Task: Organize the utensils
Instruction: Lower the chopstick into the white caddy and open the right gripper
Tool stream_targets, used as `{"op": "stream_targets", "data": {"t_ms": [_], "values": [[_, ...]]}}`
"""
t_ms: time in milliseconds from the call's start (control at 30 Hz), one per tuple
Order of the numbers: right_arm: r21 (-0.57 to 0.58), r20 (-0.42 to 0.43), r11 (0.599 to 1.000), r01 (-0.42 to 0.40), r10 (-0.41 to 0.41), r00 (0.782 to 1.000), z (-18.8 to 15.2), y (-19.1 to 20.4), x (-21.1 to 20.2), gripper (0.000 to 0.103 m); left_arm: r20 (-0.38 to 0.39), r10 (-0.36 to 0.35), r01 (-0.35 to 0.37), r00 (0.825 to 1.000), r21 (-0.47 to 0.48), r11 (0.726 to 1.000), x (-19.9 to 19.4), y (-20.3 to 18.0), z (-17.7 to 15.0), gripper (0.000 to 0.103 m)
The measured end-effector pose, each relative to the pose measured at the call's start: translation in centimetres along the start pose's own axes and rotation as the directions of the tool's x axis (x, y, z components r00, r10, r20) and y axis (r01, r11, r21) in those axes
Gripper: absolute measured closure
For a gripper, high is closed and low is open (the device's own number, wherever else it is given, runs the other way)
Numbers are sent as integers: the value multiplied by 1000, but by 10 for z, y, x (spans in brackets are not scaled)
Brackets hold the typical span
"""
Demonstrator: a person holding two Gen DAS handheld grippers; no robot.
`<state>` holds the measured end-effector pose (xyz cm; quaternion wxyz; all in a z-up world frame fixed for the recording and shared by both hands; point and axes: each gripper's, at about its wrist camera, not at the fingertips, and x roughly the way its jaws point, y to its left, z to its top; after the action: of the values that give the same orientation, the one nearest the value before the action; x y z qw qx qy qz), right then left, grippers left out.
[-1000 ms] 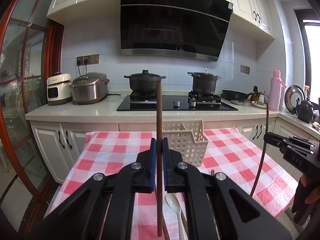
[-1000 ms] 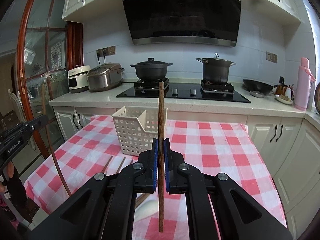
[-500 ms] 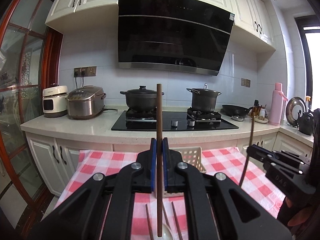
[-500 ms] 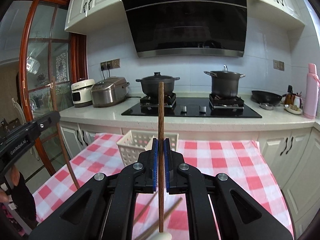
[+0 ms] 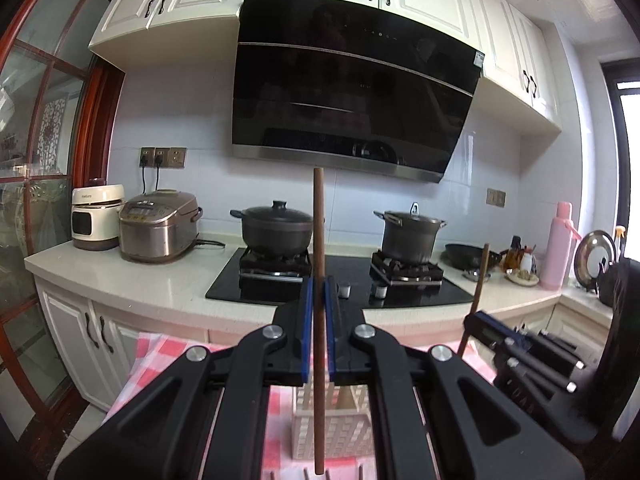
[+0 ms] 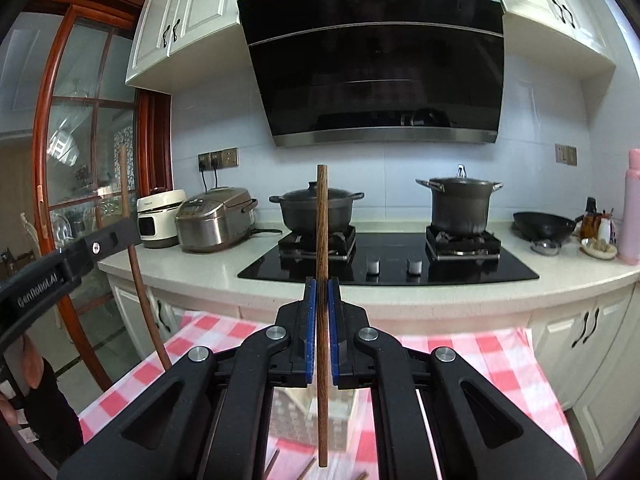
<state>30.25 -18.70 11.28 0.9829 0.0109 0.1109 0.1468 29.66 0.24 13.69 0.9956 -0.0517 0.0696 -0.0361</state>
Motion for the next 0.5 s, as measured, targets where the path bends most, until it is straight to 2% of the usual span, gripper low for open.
{"op": "stream_targets", "data": {"t_ms": [333, 500], "values": [[35, 35, 999, -13, 11, 999, 20, -10, 46, 97, 37, 12, -11, 999, -23, 1000, 60, -1, 35, 97], [45, 3, 999, -27, 26, 1000, 8, -12, 72, 97, -2, 13, -13, 1000, -50, 999, 92, 6, 24, 97]]}}
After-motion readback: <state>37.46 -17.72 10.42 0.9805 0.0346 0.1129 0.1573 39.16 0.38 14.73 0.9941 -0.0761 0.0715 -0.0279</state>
